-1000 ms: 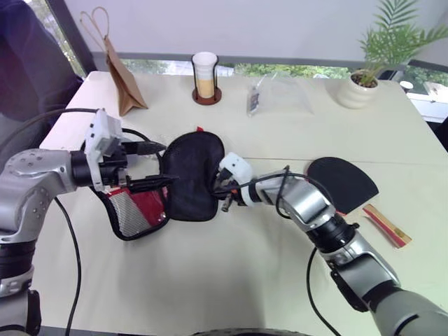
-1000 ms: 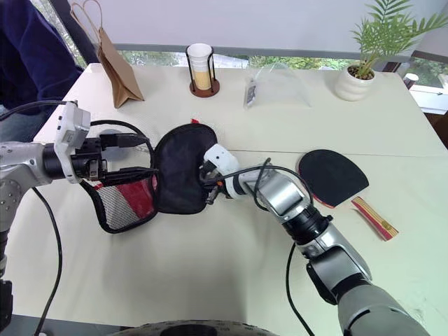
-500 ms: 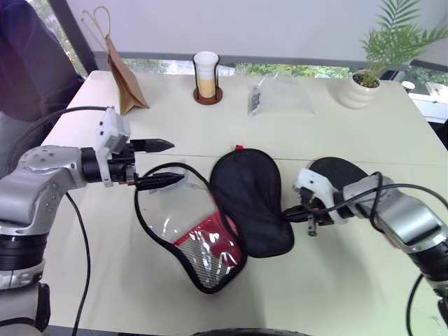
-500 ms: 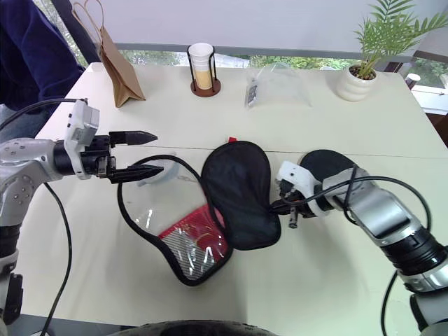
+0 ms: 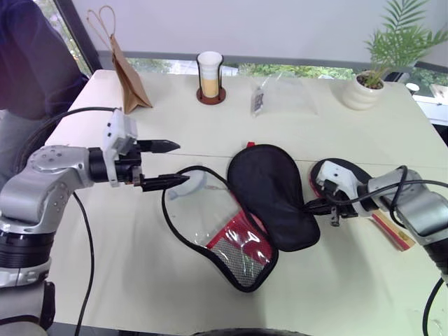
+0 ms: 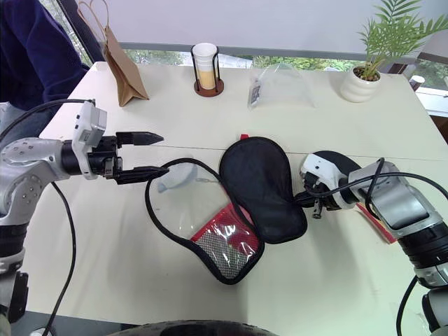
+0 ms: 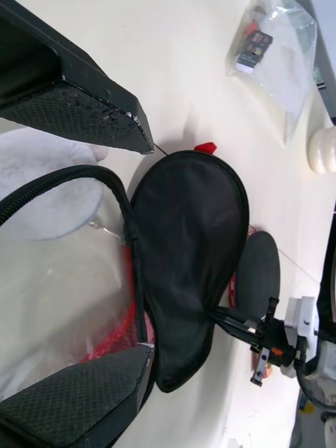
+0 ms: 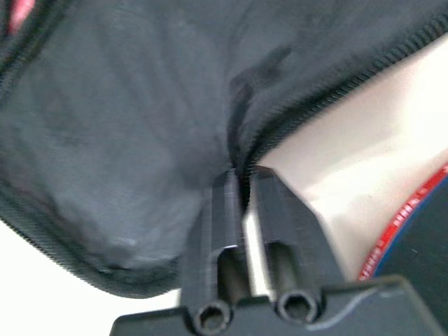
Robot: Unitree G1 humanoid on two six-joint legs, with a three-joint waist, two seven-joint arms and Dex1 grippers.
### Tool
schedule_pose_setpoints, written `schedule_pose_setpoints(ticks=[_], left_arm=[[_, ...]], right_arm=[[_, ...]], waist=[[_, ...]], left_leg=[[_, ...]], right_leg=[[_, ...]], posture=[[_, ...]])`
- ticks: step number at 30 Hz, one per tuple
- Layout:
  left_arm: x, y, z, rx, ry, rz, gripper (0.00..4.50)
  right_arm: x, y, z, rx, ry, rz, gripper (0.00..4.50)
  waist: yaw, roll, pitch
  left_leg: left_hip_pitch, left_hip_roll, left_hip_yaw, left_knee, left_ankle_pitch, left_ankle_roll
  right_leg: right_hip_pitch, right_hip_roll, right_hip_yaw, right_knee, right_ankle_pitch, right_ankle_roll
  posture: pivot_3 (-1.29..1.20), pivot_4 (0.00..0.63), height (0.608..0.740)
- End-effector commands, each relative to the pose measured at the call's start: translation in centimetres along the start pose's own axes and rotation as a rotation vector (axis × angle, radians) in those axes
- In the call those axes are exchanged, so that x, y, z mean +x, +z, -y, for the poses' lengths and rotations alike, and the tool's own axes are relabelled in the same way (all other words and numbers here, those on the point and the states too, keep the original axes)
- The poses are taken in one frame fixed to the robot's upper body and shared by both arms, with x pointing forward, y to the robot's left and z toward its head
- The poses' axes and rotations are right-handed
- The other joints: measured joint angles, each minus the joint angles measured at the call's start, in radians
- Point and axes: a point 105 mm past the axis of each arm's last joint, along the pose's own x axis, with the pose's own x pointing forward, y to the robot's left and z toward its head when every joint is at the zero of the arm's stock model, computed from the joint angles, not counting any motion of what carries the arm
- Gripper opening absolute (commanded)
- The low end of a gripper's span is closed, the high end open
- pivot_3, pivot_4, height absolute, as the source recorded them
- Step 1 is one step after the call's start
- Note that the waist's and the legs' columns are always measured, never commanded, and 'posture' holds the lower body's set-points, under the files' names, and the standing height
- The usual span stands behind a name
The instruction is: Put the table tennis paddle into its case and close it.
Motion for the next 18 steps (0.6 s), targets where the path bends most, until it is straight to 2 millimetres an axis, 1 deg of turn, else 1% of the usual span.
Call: schedule_pose_setpoints(ticks=[1,2,3,4,5,6,8,10,11,14,18], left_arm=[[0.2,0.6,0.2,0.038,-0.013,0.008,4.5],[0.3,0.6,0.2,0.036,-0.017,0.01,4.5],[0.3,0.6,0.2,0.035,-0.02,0.011,4.5],[0.4,0.6,0.3,0.033,-0.024,0.011,4.5],[0.5,0.5,0.4,0.033,-0.027,0.011,4.5],[0.5,0.5,0.4,0.032,-0.03,0.011,4.5],[0.8,0.5,0.6,0.027,-0.041,0.015,4.5],[1.1,0.5,0.6,0.022,-0.053,0.019,4.5],[1.2,0.5,0.6,0.021,-0.055,0.02,4.5],[1.6,0.5,0.6,0.019,-0.076,0.027,4.5],[2.2,0.6,0.5,0.02,-0.098,0.03,4.5]], right_arm=[[-2.1,1.2,1.1,-0.003,-0.086,0.051,2.53],[-2.7,1.5,1.2,0.004,-0.103,0.063,2.86],[-3.1,1.6,1.2,0.01,-0.114,0.072,3.45],[-4.0,1.7,1.4,0.017,-0.147,0.081,3.97],[-4.6,1.8,1.4,0.022,-0.17,0.086,4.38],[-5.2,1.8,1.5,0.026,-0.193,0.091,4.44],[-7.7,1.0,1.9,0.073,-0.303,0.081,4.44],[-9.6,-0.6,1.8,0.116,-0.39,0.035,4.44],[-9.9,-1.1,1.6,0.125,-0.407,0.021,4.44],[-11.0,-3.8,0.6,0.201,-0.456,-0.036,4.44],[-11.2,-5.8,-0.1,0.266,-0.475,-0.059,4.44]], waist=[[0.0,0.0,0.0],[0.0,0.0,0.0],[0.001,0.0,0.0],[0.0,0.0,0.0],[0.002,0.0,0.0],[0.002,0.0,0.0],[0.003,0.0,0.0],[0.009,0.0,0.0],[0.008,0.0,0.0],[0.004,0.0,0.0],[-0.002,0.0,0.0]], left_leg=[[0.0,0.0,0.0,0.0,0.0,0.0],[0.0,0.0,0.0,0.0,0.0,0.0],[0.0,0.0,0.0,0.0,0.0,0.0],[0.0,0.0,0.0,0.0,0.0,0.0],[0.0,0.0,0.0,0.0,0.0,0.0],[0.0,0.0,0.0,0.0,0.0,0.0],[0.0,0.0,0.0,0.0,0.0,0.0],[-0.001,0.0,0.0,0.0,0.0,0.001],[-0.001,0.0,0.0,0.0,-0.001,0.001],[0.0,0.0,0.0,0.0,-0.001,0.002],[0.001,0.0,0.0,0.0,-0.001,0.002]], right_leg=[[0.0,0.0,0.0,0.0,0.0,0.0],[0.0,0.0,0.0,0.0,0.0,0.0],[0.0,0.0,0.0,0.0,0.0,0.0],[0.0,0.0,0.0,0.0,0.0,0.0],[0.0,0.0,0.0,0.0,0.0,0.0],[0.0,0.0,0.0,0.0,0.0,0.0],[0.0,0.0,0.0,0.0,0.0,0.0],[0.0,-0.001,0.0,0.0,0.0,0.0],[0.0,-0.001,0.0,0.0,0.0,0.0],[0.002,-0.001,0.0,-0.001,0.0,0.0],[0.002,0.001,0.0,-0.001,0.0,0.0]], posture=[[0.0,0.15,0.74],[0.0,0.15,0.74],[0.0,0.15,0.74],[0.0,0.15,0.74],[0.0,0.15,0.74],[0.0,0.15,0.74],[0.0,0.15,0.74],[0.0,0.15,0.74],[0.0,0.15,0.74],[0.0,0.15,0.74],[0.0,0.15,0.74]])
